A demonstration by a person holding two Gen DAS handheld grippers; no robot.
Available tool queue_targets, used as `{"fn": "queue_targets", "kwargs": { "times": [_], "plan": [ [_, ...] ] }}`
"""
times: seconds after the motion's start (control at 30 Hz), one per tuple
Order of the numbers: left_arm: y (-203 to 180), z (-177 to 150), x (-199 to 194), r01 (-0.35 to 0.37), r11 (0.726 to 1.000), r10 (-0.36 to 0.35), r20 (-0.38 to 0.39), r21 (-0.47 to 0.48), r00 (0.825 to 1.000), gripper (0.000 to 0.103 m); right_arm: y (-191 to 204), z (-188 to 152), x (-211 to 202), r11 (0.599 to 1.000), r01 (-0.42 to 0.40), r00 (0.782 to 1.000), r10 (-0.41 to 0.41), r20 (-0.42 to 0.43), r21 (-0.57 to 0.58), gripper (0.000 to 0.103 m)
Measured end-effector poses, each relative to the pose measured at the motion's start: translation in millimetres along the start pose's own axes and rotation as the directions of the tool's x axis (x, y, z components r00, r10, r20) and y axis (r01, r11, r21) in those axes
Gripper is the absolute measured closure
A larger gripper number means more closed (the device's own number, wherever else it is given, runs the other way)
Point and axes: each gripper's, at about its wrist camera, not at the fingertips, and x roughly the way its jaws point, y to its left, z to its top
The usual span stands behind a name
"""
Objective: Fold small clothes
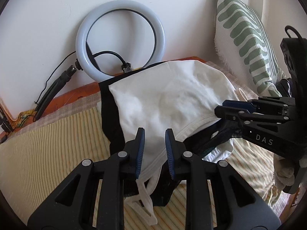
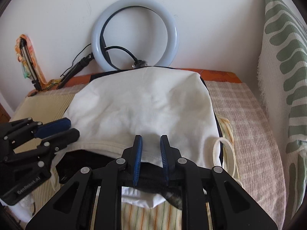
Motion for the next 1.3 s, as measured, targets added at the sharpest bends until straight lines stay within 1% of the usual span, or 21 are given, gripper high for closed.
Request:
{"fn": "queue_targets", "kwargs": {
  "times": [0.17, 0.33, 0.37, 0.4, 0.43, 0.47, 0.5, 0.53, 0.57, 0.6, 0.63, 0.67, 0.7, 0.77, 0.8, 0.87, 0.93, 1.0, 1.1, 1.23, 1.3],
  "plan": [
    [7, -6, -48, 0.009, 1.000, -0.008, 0.051, -0.020, 0.999, 0.081, 11, -9, -40, 1.000, -0.001, 1.000, 0.001, 0.028, 0.002, 0.086],
    [15, -14, -99, 0.016, 1.000, -0.013, 0.109, -0.023, 0.994, 0.080, 34, -9, -85, 1.000, 0.003, 0.996, -0.003, 0.085, 0.001, 0.086],
    [16, -16, -108, 0.018, 1.000, -0.016, 0.116, -0.022, 0.993, 0.075, 37, -9, -94, 1.000, 0.000, 0.995, -0.001, 0.096, 0.006, 0.085],
    [17, -18, -119, 0.019, 1.000, -0.017, 0.128, -0.018, 0.992, 0.068, 42, -9, -101, 1.000, -0.005, 0.994, 0.004, 0.105, 0.007, 0.083],
    [17, -20, -128, 0.019, 1.000, -0.017, 0.142, -0.012, 0.990, 0.065, 47, -10, -109, 1.000, -0.003, 0.993, 0.002, 0.115, 0.008, 0.081],
    [17, -22, -138, 0.016, 1.000, -0.015, 0.156, -0.006, 0.988, 0.063, 54, -12, -117, 1.000, 0.002, 0.992, -0.002, 0.125, 0.006, 0.073],
    [18, -24, -148, 0.013, 1.000, -0.012, 0.169, -0.003, 0.986, 0.062, 60, -13, -124, 1.000, 0.004, 0.991, -0.005, 0.137, 0.002, 0.069],
    [19, -27, -157, 0.016, 1.000, -0.015, 0.178, -0.002, 0.984, 0.061, 65, -15, -130, 1.000, 0.008, 0.989, -0.009, 0.146, 0.007, 0.069],
    [20, -29, -165, 0.021, 1.000, -0.020, 0.183, 0.000, 0.983, 0.055, 70, -16, -136, 1.000, 0.010, 0.988, -0.013, 0.154, 0.019, 0.068],
    [21, -32, -172, 0.021, 1.000, -0.021, 0.187, 0.004, 0.982, 0.043, 75, -18, -142, 1.000, 0.007, 0.987, -0.012, 0.161, 0.028, 0.067],
    [22, -36, -180, 0.017, 1.000, -0.018, 0.192, 0.008, 0.981, 0.038, 79, -20, -147, 0.999, 0.009, 0.985, -0.015, 0.169, 0.038, 0.064],
    [23, -40, -186, 0.016, 1.000, -0.017, 0.198, 0.010, 0.980, 0.035, 83, -21, -152, 0.999, 0.021, 0.983, -0.029, 0.179, 0.047, 0.057],
    [24, -44, -194, 0.013, 1.000, -0.015, 0.204, 0.014, 0.979, 0.035, 88, -23, -158, 0.998, 0.036, 0.981, -0.046, 0.190, 0.055, 0.050],
    [25, -51, -204, 0.007, 1.000, -0.013, 0.201, 0.026, 0.979, 0.033, 97, -27, -169, 0.996, 0.053, 0.975, -0.067, 0.210, 0.071, 0.044],
    [26, -55, -209, 0.010, 1.000, -0.015, 0.199, 0.027, 0.980, 0.027, 102, -29, -175, 0.995, 0.060, 0.973, -0.076, 0.220, 0.077, 0.042],
    [29, -64, -220, 0.015, 0.999, -0.021, 0.203, 0.028, 0.979, 0.021, 112, -33, -185, 0.994, 0.086, 0.965, -0.101, 0.243, 0.074, 0.040],
    [31, -73, -228, 0.015, 1.000, -0.020, 0.209, 0.028, 0.978, 0.021, 122, -37, -192, 0.991, 0.123, 0.957, -0.134, 0.258, 0.059, 0.038],
    [31, -80, -234, 0.007, 0.999, -0.014, 0.210, 0.033, 0.978, 0.017, 129, -42, -198, 0.989, 0.134, 0.949, -0.145, 0.279, 0.059, 0.030],
    [30, -91, -241, -0.001, 0.999, -0.010, 0.217, 0.051, 0.976, 0.008, 136, -51, -207, 0.987, 0.134, 0.943, -0.154, 0.295, 0.085, 0.028],
    [30, -100, -244, -0.011, 0.998, -0.003, 0.222, 0.063, 0.975, 0.006, 141, -58, -212, 0.982, 0.157, 0.932, -0.182, 0.313, 0.103, 0.026],
    [32, -102, -244, -0.008, 0.998, -0.005, 0.220, 0.059, 0.975, 0.002, 143, -61, -215, 0.980, 0.165, 0.923, -0.194, 0.332, 0.112, 0.022]
  ]
}}
